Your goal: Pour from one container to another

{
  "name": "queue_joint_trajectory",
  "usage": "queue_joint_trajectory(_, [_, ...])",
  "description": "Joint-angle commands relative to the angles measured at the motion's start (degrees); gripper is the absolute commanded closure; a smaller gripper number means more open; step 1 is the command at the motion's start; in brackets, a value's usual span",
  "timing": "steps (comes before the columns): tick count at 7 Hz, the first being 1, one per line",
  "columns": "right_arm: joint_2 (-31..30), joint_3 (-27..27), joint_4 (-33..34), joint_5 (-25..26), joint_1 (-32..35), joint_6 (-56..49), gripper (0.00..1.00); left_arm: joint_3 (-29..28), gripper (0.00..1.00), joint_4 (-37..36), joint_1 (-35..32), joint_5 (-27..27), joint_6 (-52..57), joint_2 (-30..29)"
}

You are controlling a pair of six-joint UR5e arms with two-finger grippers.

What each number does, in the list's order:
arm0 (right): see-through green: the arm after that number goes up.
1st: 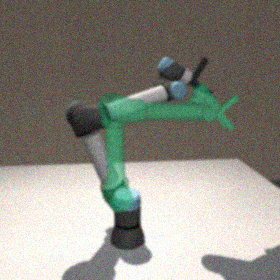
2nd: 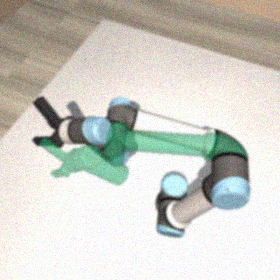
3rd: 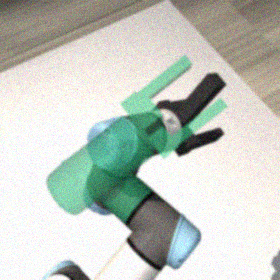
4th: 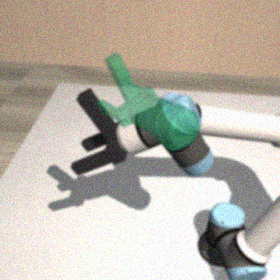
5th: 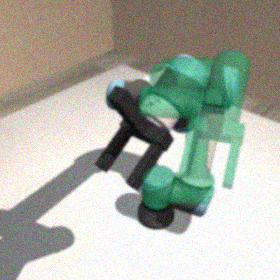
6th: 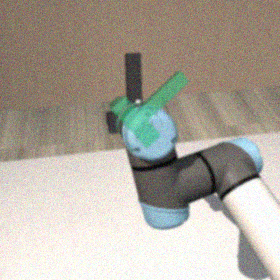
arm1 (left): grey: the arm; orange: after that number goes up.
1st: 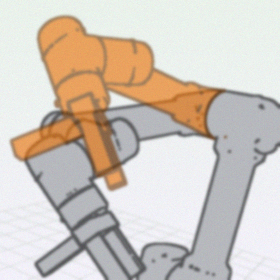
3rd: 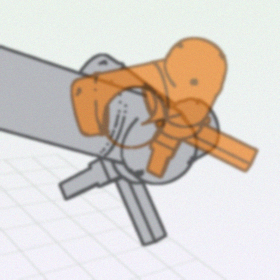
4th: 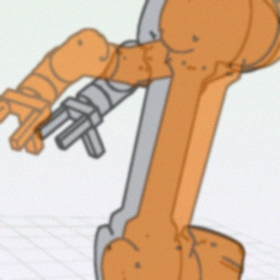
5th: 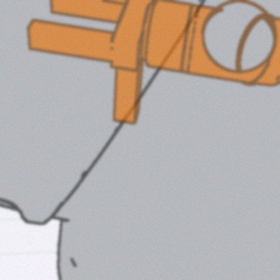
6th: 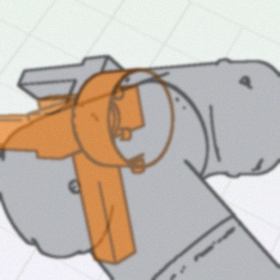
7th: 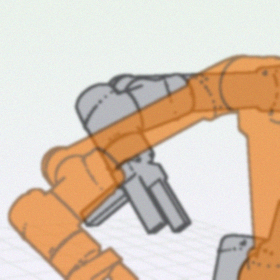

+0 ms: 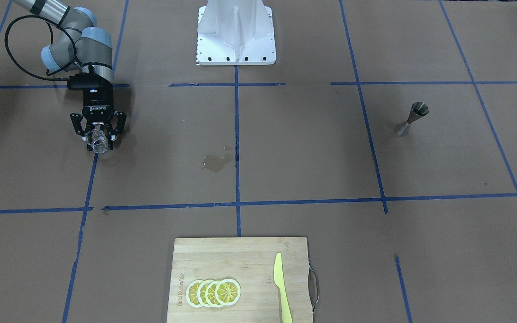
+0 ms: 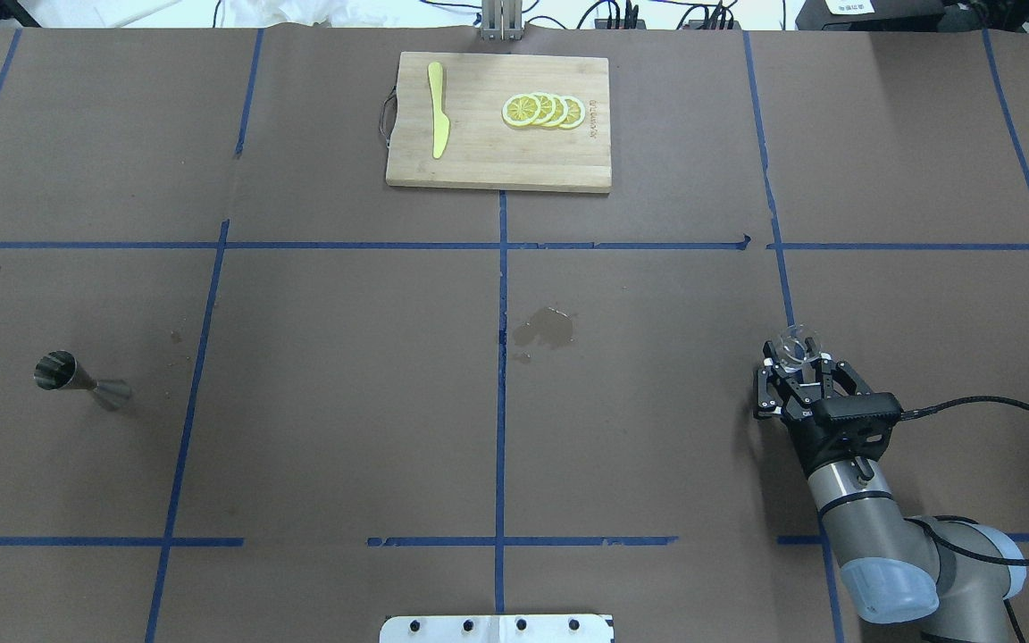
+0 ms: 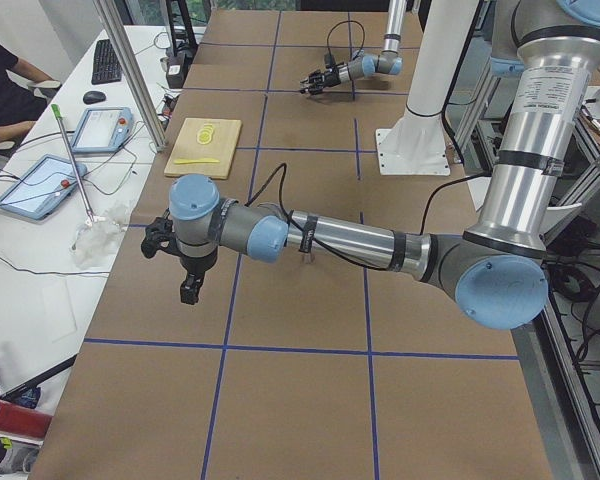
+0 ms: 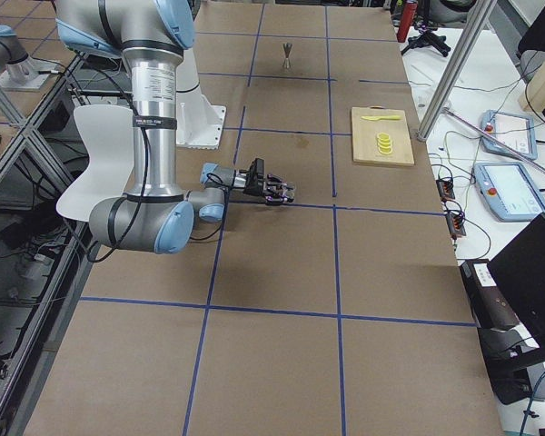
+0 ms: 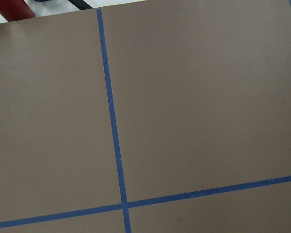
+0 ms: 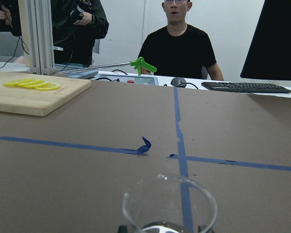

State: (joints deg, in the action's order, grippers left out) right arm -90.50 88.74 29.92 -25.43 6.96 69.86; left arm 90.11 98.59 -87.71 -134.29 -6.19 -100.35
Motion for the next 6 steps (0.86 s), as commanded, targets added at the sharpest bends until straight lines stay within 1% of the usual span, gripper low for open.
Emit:
queue_joint_trajectory(1, [0.1, -0.1, 0.0, 0.0, -0.5, 0.3, 1.0, 1.3, 0.0, -0.2, -0.1, 0.0, 0.1, 0.5])
queue_joint_trajectory(3, [0.0, -0.2, 0.1, 0.0, -0.9, 0.3, 0.83, 1.6, 0.0, -0.5, -0.1, 0.0, 0.1, 0.5])
queue_joint_trajectory(4, [0.0, -0.2, 0.0, 0.1, -1.0, 0.4, 0.54, 1.9, 0.0, -0.5, -0.2, 0.0, 0.1, 0.5])
queue_joint_trajectory(5, [0.0, -0.2, 0.0, 0.2, -1.1, 0.5, 0.15, 2.1, 0.0, -0.6, -0.1, -0.1, 0.1, 0.7])
queue_joint_trajectory(6, [-0.1, -0.2, -0.9, 0.6, -1.6, 0.5, 0.0, 2.3, 0.0, -0.5, -0.1, -0.1, 0.1, 0.8])
